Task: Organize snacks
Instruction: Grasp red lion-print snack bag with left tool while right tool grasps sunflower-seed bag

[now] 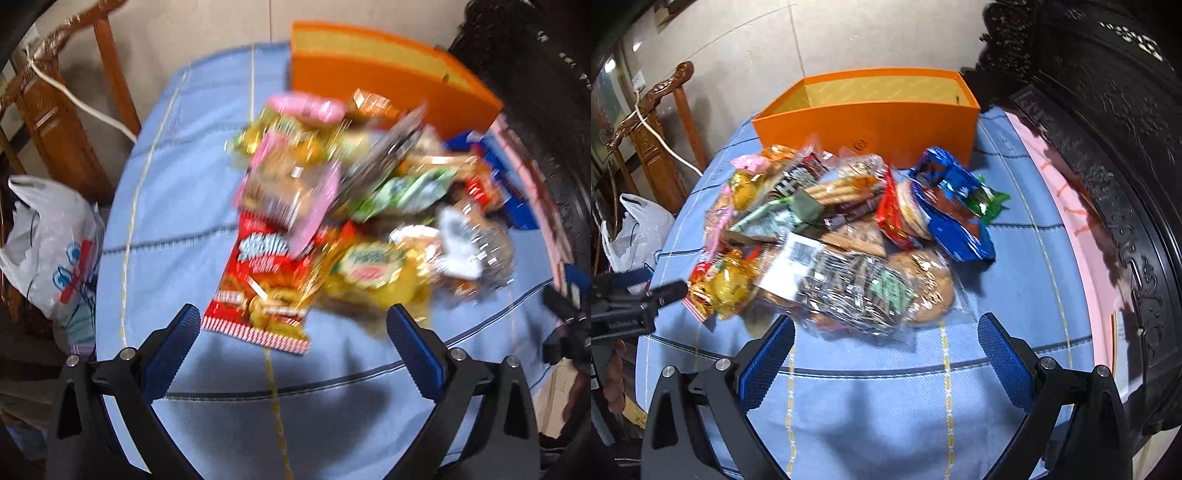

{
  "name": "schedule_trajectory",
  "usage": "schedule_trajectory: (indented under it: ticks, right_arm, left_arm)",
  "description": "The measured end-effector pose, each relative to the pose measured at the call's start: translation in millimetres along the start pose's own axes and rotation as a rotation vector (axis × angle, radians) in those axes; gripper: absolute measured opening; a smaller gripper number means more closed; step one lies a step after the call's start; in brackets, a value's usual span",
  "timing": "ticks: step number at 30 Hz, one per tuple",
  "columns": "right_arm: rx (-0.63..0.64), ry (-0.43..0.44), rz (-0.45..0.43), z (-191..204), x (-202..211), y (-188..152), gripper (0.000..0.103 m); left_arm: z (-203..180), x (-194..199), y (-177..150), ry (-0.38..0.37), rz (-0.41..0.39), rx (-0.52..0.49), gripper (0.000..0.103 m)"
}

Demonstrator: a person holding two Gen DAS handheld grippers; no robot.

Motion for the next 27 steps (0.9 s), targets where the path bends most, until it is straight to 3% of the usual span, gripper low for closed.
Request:
schedule_trajectory:
  ticks: [6, 10, 13, 17, 19, 23, 24, 27]
  right_arm:
    - [-0.031, -0.003, 0.004, -17, -2, -2, 0.099]
    - [-0.021, 0.030, 0.005, -16, -3, -2, 0.099]
    - [-0.009, 0.032, 0.019, -12, -6, -3, 0.099]
    - [0.011, 0.023, 0.029, -6, -7, 0, 0.099]
    - [0.024, 0.016, 0.025, -4, -6, 2, 0.099]
    - [0.023, -0.008, 0.035, -7, -7, 4, 0.099]
    - [0.016, -0.015, 0.041, -11, -8, 4, 0.099]
    - [-0.028, -0.029, 0.068, -28, -15, 4, 0.099]
  left_arm:
    - [17, -24, 0, -0.031, 0.049, 0.080, 0.099]
    - [14, -47, -10, 0.066, 0.089, -0.018, 0.099]
    - [16, -58, -15, 0.069, 0.108, -0.027, 0.099]
    - [15, -69, -3, 0.119, 0.063, -0.080, 0.099]
    - [13, -77, 1, 0.140, 0.073, -0.124, 0.087]
    - [18, -82, 12, 0.079, 0.069, -0.099, 0.081]
    - [18, -81, 13, 0.061, 0.065, -0.095, 0.074]
    - [21, -80, 17, 0.065, 0.068, -0.090, 0.070]
Point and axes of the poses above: each gripper's, at about its wrist camera, not at the fingertips, and x roughly against the way its jaws point, z to its left, y to its top, the point moved 6 cm from there along -x, roughly the way its jaws point, and after that the axes turned 8 degrees about z, right-handed, at the moved point
